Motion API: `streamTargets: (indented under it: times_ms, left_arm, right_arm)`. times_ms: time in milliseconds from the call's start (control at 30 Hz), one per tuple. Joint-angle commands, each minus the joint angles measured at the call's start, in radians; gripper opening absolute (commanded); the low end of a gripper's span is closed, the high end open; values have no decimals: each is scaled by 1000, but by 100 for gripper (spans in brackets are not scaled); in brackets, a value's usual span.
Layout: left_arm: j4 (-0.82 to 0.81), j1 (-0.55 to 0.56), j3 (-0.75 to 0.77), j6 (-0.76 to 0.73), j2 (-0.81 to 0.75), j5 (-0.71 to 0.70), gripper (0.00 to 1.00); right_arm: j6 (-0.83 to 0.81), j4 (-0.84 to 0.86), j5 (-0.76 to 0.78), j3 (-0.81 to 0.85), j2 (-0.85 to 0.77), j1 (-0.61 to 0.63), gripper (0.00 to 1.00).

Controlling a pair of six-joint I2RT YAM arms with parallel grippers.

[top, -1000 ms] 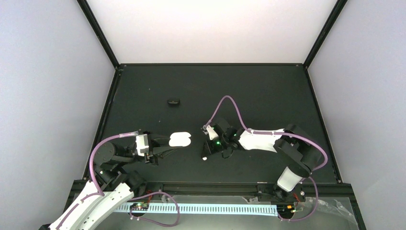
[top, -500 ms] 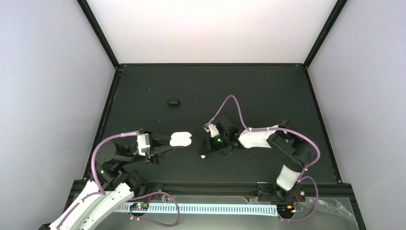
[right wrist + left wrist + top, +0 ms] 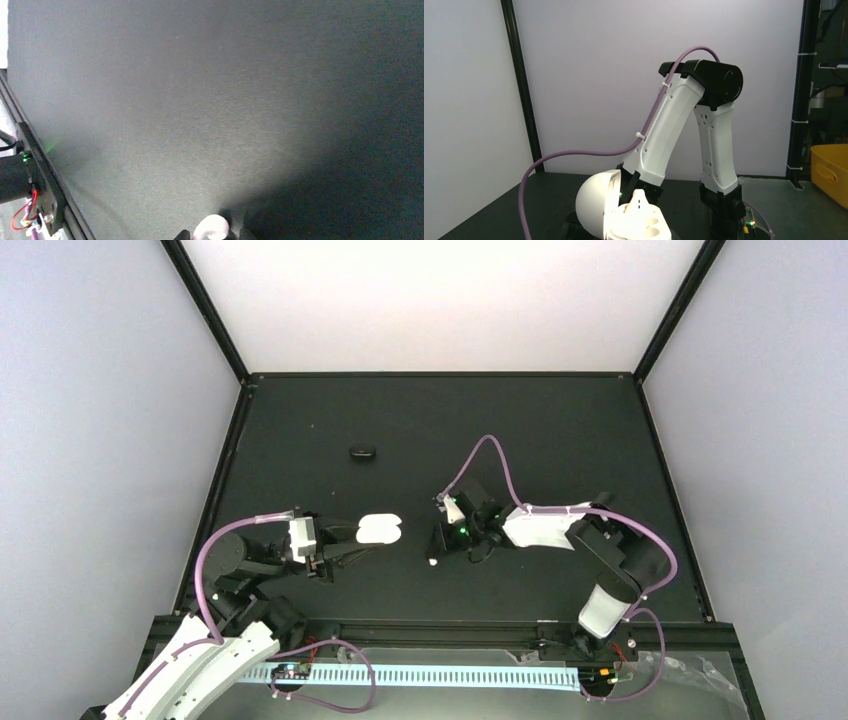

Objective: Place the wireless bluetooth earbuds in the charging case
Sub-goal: Adjust the earbud at the center of the board, then pick up the earbud from the center of the board.

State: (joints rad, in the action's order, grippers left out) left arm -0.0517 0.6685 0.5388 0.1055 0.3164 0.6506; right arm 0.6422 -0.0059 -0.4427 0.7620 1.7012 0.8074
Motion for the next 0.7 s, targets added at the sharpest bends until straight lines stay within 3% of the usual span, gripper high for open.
streamTargets:
  times_ms: [0,667]
  left_arm:
    - [-17,-5,5,9,8,1,2]
    - [-20,-5,3,12,9,1,2]
  right_arm:
    - [-50,-95,111,-28,-25,-24,25]
    - [-166,-173,145,0,-131,-38,30]
